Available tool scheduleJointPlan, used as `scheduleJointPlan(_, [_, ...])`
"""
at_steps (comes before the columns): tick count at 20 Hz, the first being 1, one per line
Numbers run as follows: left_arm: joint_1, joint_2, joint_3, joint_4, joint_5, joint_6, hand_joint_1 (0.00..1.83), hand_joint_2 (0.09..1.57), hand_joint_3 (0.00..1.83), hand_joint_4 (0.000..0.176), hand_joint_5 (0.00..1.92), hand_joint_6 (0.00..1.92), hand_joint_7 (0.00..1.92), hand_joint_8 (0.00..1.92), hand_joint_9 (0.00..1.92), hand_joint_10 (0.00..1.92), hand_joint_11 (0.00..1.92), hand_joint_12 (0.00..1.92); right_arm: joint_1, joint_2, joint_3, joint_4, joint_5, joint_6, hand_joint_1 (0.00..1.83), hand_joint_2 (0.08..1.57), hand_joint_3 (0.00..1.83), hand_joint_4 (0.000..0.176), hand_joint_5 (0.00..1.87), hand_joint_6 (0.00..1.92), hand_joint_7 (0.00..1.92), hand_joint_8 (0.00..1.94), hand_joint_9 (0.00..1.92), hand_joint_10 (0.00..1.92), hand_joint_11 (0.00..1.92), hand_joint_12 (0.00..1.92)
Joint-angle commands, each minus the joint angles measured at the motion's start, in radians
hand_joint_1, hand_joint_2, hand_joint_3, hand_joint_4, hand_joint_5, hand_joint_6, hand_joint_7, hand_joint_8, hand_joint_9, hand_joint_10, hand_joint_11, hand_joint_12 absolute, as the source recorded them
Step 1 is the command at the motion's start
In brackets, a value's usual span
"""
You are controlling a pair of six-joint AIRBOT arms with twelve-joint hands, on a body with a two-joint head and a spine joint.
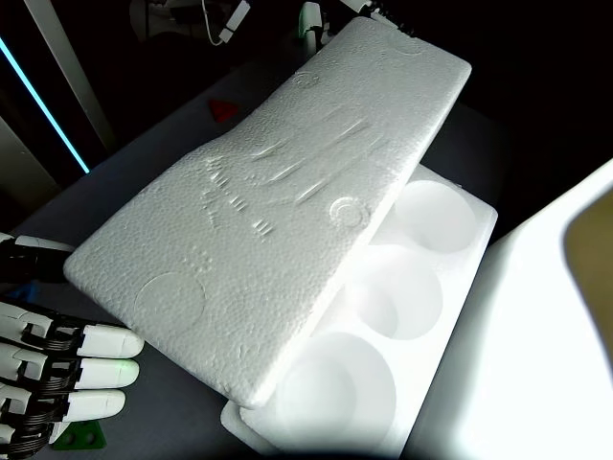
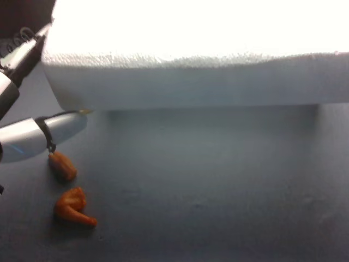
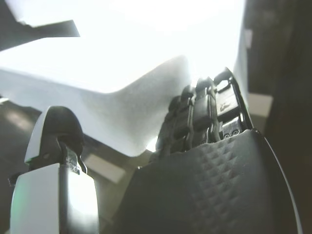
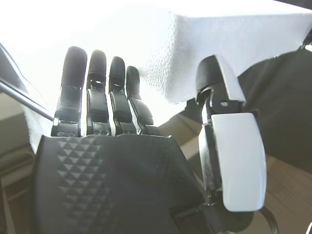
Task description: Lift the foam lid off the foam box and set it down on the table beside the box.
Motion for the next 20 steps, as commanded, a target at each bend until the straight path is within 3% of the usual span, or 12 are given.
scheduleJointPlan(1, [-0.001,0.002,-0.011,0.09,-0.128,-0.007,0.53,1.11,0.0,0.031,0.0,0.0,0.0,0.0,0.0,0.0,0.0,0.0,-0.003,0.008,-0.011,-0.082,0.121,0.016,0.61,1.23,0.0,0.0,0.0,0.39,0.0,0.26,0.0,0.6,0.0,1.67])
scheduleJointPlan(2, [0.008,0.002,-0.016,0.092,-0.128,-0.009,0.54,1.12,0.0,0.016,0.0,0.0,0.0,0.0,0.0,0.0,0.0,0.0,-0.014,0.009,-0.015,-0.083,0.121,0.022,0.61,1.24,0.0,0.0,0.0,0.35,0.0,0.29,0.0,0.62,0.0,1.63])
scheduleJointPlan(4, [0.026,-0.005,-0.018,0.088,-0.127,-0.018,0.55,1.13,0.01,0.023,0.0,0.0,0.0,0.0,0.0,0.0,0.0,0.0,-0.046,0.015,-0.024,-0.075,0.121,0.029,0.59,1.25,0.0,0.0,0.0,0.35,0.0,0.37,0.0,0.63,0.0,1.73])
scheduleJointPlan(6, [0.037,-0.016,-0.013,0.081,-0.117,-0.025,0.54,1.12,0.0,0.068,0.0,0.0,0.0,0.0,0.0,0.0,0.0,0.0,-0.085,0.015,-0.027,-0.055,0.121,0.04,0.6,1.25,0.0,0.0,0.0,0.36,0.0,0.36,0.0,0.67,0.0,1.7])
scheduleJointPlan(7, [0.041,-0.02,-0.011,0.079,-0.115,-0.029,0.53,1.11,0.0,0.075,0.0,0.0,0.0,0.0,0.0,0.0,0.0,0.0,-0.097,0.015,-0.027,-0.051,0.121,0.044,0.61,1.27,0.01,0.0,0.0,0.36,0.0,0.31,0.0,0.64,0.0,1.65])
scheduleJointPlan(9, [0.052,-0.031,-0.007,0.075,-0.108,-0.038,0.54,1.11,0.0,0.065,0.0,0.0,0.0,0.0,0.0,0.0,0.0,0.0,-0.127,0.009,-0.027,-0.034,0.122,0.055,0.66,1.27,0.0,0.0,0.0,0.4,0.0,0.27,0.0,0.39,0.0,1.67])
scheduleJointPlan(11, [0.063,-0.034,-0.015,0.075,-0.116,-0.045,0.54,1.11,0.0,0.067,0.0,0.0,0.0,0.0,0.0,0.0,0.0,0.0,-0.138,0.004,-0.029,-0.033,0.125,0.065,0.66,1.27,0.0,0.0,0.0,0.44,0.0,0.24,0.0,0.33,0.0,1.66])
scheduleJointPlan(14, [0.093,-0.032,-0.034,0.069,-0.136,-0.048,0.54,1.11,0.0,0.057,0.0,0.0,0.0,0.0,0.0,0.0,0.0,0.0,-0.148,0.003,-0.039,-0.036,0.129,0.065,0.7,1.29,0.0,0.0,0.0,0.26,0.01,0.14,0.0,0.2,0.0,1.4])
scheduleJointPlan(15, [0.103,-0.033,-0.038,0.062,-0.145,-0.048,0.5,1.11,0.0,0.066,0.0,0.0,0.0,0.0,0.0,0.0,0.0,0.0,-0.152,0.003,-0.04,-0.034,0.129,0.066,0.71,1.29,0.0,0.0,0.0,0.23,0.01,0.09,0.0,0.17,0.0,1.3])
scheduleJointPlan(16, [0.114,-0.036,-0.038,0.054,-0.148,-0.05,0.49,1.1,0.0,0.061,0.0,0.0,0.0,0.0,0.0,0.0,0.0,0.0,-0.157,0.001,-0.04,-0.032,0.129,0.07,0.71,1.3,0.0,0.0,0.0,0.21,0.01,0.08,0.0,0.2,0.0,1.27])
scheduleJointPlan(17, [0.122,-0.04,-0.037,0.051,-0.147,-0.059,0.5,1.09,0.0,0.075,0.0,0.0,0.0,0.0,0.0,0.0,0.0,0.0,-0.165,-0.002,-0.04,-0.029,0.129,0.075,0.73,1.29,0.0,0.0,0.0,0.2,0.03,0.06,0.0,0.22,0.0,1.2])
scheduleJointPlan(20, [0.136,-0.037,-0.056,0.056,-0.157,-0.059,0.5,1.09,0.0,0.071,0.0,0.0,0.0,0.0,0.0,0.0,0.0,0.0,-0.187,-0.005,-0.049,-0.029,0.13,0.09,0.71,1.27,0.0,0.0,0.0,0.24,0.08,0.06,0.0,0.36,0.0,1.13])
